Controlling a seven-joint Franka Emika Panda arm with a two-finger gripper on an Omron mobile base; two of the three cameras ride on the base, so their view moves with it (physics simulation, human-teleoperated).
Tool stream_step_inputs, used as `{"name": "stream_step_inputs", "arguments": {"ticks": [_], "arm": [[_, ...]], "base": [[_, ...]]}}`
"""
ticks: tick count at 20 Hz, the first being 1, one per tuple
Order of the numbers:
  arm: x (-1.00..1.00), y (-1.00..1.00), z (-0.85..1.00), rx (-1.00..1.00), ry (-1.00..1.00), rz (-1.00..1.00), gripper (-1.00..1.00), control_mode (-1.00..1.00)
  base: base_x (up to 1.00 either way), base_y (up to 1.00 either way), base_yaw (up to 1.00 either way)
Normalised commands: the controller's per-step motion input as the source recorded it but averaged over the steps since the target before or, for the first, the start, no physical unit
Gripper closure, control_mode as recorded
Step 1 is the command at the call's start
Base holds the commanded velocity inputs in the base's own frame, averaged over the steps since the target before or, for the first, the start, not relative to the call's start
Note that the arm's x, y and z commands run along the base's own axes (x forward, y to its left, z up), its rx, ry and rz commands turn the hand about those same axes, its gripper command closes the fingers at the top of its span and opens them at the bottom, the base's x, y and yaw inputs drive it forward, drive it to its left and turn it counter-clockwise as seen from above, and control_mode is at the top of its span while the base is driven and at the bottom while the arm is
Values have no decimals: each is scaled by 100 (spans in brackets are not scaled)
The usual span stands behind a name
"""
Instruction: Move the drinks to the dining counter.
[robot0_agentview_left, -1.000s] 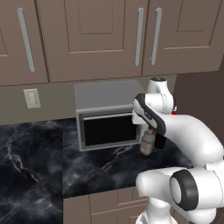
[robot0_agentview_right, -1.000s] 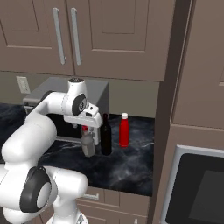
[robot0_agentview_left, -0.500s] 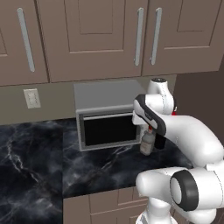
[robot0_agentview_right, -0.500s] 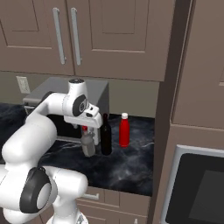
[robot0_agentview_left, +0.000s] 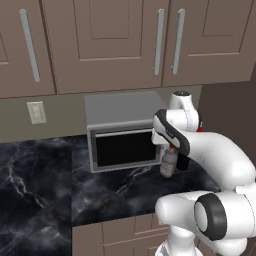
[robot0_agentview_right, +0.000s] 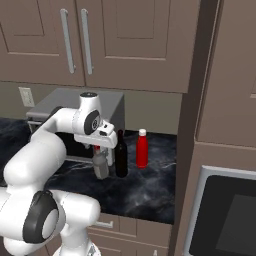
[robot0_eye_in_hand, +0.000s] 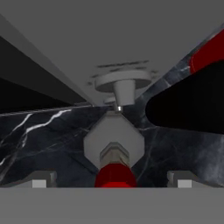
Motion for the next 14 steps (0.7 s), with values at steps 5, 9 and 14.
{"name": "stream_step_inputs", "arguments": {"ticks": [5,9,14], "arm": [[2,0,-5,0,2,0,100,-100],[0,0,0,0,0,0,100,-100],[0,0,0,0,0,0,100,-100]], "base": [[0,0,0],[0,0,0],[0,0,0]]}}
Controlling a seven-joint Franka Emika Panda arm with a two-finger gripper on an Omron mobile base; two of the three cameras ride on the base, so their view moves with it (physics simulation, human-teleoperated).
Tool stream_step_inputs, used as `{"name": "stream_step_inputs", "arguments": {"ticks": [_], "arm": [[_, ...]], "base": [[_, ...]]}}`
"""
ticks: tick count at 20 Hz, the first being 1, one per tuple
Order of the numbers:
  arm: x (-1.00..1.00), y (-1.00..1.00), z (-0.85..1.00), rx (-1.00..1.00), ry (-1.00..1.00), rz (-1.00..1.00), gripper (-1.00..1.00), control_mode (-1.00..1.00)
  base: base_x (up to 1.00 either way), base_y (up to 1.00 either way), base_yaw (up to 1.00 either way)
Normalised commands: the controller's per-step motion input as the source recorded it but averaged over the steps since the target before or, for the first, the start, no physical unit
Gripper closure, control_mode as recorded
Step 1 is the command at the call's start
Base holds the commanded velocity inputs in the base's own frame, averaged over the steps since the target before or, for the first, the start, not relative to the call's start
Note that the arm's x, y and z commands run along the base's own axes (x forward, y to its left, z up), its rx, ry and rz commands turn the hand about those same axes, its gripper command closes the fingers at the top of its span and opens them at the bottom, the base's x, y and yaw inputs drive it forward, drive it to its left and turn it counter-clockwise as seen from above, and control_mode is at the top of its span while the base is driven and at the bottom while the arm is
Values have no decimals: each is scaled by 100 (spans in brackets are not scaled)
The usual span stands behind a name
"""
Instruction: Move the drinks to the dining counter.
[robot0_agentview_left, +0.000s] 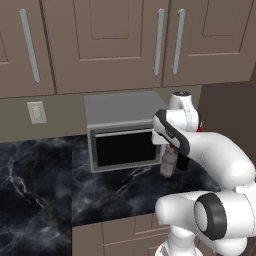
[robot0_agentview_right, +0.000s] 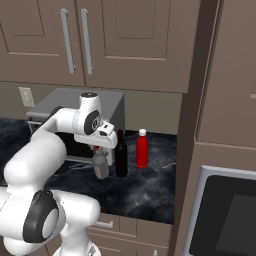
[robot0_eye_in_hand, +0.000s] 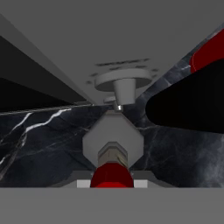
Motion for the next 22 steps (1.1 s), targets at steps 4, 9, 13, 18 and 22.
{"name": "stream_step_inputs", "arguments": {"ticks": [4,9,13,18,22], "arm": [[-12,0,7,0,0,0,100,-100],[-25,0,39,0,0,0,100,-100],[-60,0,42,0,0,0,100,-100],[-63,0,42,0,0,0,100,-100],[-57,0,45,0,1,0,100,-100]], "base": [[0,0,0],[0,0,0],[0,0,0],[0,0,0],[0,0,0]]}}
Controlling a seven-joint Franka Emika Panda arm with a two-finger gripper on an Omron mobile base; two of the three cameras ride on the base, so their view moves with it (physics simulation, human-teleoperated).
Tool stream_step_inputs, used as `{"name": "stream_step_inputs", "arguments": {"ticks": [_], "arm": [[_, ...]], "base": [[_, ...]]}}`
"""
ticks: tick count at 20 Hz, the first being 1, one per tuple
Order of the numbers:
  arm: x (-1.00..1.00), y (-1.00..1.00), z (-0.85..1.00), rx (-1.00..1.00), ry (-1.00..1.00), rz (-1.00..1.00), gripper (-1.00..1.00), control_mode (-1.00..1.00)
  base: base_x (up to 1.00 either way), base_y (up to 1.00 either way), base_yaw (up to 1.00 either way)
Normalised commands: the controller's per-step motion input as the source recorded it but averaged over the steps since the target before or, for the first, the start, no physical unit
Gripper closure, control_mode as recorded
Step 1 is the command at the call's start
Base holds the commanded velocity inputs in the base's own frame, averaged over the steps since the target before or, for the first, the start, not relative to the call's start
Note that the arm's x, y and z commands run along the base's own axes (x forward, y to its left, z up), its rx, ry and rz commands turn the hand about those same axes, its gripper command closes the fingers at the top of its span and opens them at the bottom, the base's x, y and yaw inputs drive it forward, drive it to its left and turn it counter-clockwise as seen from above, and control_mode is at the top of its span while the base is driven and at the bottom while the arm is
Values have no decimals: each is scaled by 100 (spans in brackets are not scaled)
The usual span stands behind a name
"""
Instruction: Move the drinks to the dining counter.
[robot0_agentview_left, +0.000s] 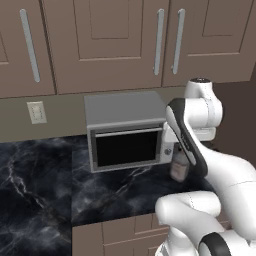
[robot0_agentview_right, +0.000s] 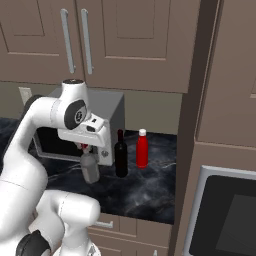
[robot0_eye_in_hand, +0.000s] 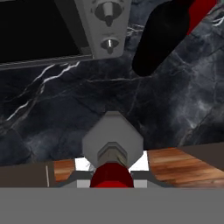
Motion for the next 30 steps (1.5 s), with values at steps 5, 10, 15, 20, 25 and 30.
{"name": "stream_step_inputs", "arguments": {"ticks": [5,10,15,20,25,30], "arm": [[-34,0,39,0,0,0,100,-100],[0,0,35,0,0,0,100,-100],[0,0,31,0,0,1,100,-100],[0,1,40,0,10,0,100,-100],[0,0,17,0,4,0,100,-100],[0,0,0,0,0,0,100,100]], "base": [[0,0,0],[0,0,0],[0,0,0],[0,0,0],[0,0,0],[-8,0,0]]}}
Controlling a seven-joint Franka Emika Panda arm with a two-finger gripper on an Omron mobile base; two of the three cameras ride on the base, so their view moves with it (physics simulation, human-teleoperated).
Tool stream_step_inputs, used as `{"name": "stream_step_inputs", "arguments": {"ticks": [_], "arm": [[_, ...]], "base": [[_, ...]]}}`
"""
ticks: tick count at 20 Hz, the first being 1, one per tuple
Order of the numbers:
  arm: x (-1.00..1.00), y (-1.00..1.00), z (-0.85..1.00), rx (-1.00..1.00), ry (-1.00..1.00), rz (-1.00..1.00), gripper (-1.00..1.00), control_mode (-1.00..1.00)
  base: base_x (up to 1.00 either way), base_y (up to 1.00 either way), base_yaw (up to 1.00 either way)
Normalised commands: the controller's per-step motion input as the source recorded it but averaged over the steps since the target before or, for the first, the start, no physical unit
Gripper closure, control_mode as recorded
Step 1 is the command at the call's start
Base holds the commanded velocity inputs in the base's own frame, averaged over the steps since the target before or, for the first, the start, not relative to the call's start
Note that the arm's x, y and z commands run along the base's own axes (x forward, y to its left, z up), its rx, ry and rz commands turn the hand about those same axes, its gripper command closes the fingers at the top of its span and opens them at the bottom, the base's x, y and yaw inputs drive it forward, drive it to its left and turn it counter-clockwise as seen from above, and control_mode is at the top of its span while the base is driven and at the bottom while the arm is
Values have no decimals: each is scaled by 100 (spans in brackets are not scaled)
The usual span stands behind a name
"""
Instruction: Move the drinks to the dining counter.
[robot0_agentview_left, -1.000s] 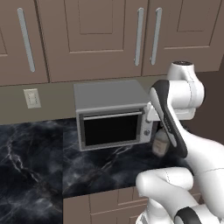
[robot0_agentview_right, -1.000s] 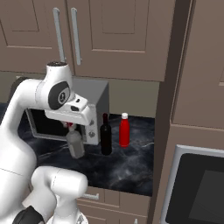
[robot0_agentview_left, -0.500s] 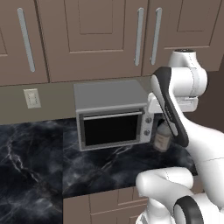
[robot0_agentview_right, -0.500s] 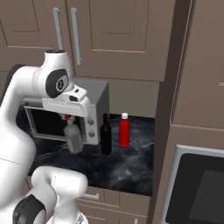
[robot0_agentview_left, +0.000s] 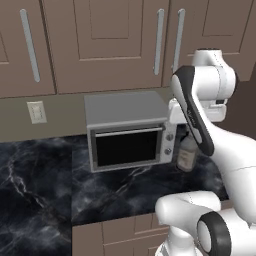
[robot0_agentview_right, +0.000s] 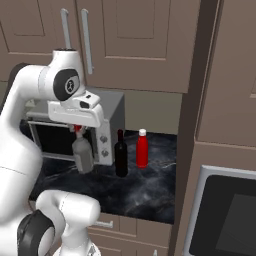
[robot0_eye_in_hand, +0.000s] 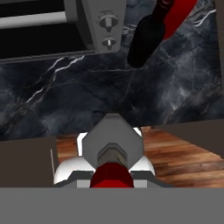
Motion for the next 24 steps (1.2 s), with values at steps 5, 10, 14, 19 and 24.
{"name": "stream_step_inputs", "arguments": {"ticks": [5,10,14,19,24], "arm": [[0,0,0,0,0,0,100,100],[0,0,0,0,0,0,100,100],[0,0,0,0,0,0,100,100],[0,0,0,0,0,0,100,100],[0,0,0,0,0,0,100,100]], "base": [[-88,1,0],[-100,1,-5],[-96,-15,-28],[-60,-34,-62],[-18,-21,-84]]}}
